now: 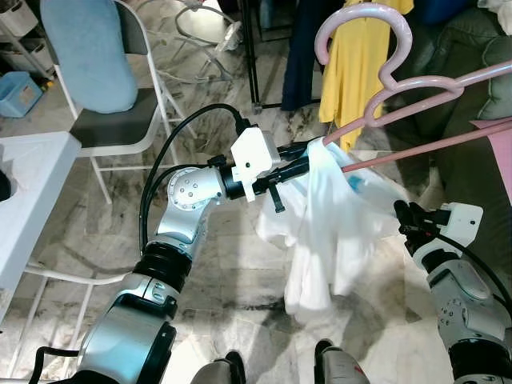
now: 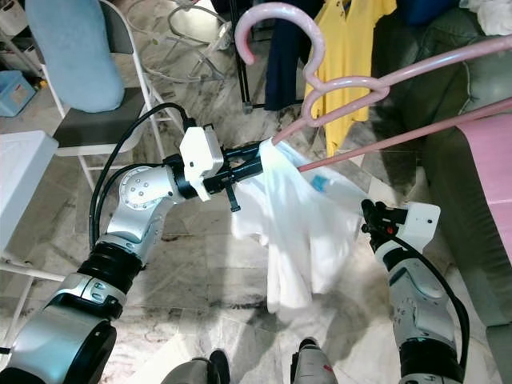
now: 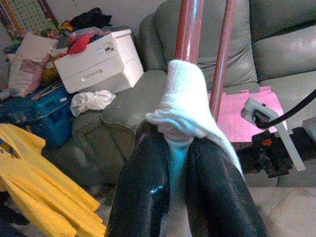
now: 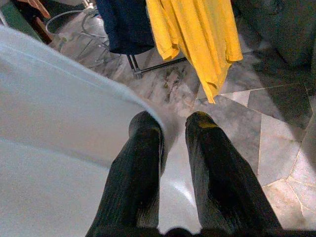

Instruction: Hang hanger

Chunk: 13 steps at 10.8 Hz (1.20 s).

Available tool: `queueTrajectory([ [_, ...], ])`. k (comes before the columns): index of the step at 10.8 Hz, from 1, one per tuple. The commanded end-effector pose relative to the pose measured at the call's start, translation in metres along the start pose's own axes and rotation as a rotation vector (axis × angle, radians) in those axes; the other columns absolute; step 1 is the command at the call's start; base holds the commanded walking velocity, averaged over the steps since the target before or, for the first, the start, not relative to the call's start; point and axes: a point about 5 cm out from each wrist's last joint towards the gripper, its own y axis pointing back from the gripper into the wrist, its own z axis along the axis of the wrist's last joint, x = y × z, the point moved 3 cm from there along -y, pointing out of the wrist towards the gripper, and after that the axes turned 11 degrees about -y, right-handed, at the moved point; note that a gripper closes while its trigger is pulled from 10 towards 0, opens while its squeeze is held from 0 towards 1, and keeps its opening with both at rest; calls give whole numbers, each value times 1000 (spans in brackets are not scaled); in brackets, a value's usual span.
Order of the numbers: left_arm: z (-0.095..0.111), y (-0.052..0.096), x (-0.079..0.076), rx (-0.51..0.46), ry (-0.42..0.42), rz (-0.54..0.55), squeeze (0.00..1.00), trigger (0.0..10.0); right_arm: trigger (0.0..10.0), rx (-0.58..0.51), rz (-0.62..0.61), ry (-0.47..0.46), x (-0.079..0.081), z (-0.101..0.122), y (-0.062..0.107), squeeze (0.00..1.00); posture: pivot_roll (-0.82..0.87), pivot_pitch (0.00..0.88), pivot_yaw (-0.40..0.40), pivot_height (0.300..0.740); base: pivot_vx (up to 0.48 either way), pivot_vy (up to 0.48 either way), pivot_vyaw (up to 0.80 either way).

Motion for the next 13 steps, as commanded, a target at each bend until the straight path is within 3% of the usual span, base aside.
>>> queueTrajectory([
  [1, 6, 2, 6, -17, -40, 13, 0, 0, 10000, 8, 4, 0, 0, -2, 2, 0, -188, 225, 152, 740, 0, 0, 0],
  [7, 6, 2, 6, -17, -40, 13, 0, 0, 10000, 8, 4, 0, 0, -2, 2, 0, -188, 225, 152, 740, 0, 0, 0],
  [8, -21, 15, -8, 80, 12, 68, 0, 0, 0, -8, -99, 6, -17, 5, 4, 0, -220, 227, 126, 740, 0, 0, 0],
  [9, -64, 44, -39, 266, 124, 158, 0, 0, 0, -19, -242, 52, -40, 13, 8, 0, -225, 219, 120, 740, 0, 0, 0],
  [10, -77, 55, -55, 333, 163, 170, 0, 0, 0, -40, -211, 63, -27, 16, 0, 0, -233, 212, 107, 740, 0, 0, 0],
  [13, -92, 67, -58, 420, 194, 284, 0, 0, 0, -90, -143, 118, 3, 28, -20, 0, -236, 203, 83, 740, 0, 0, 0],
])
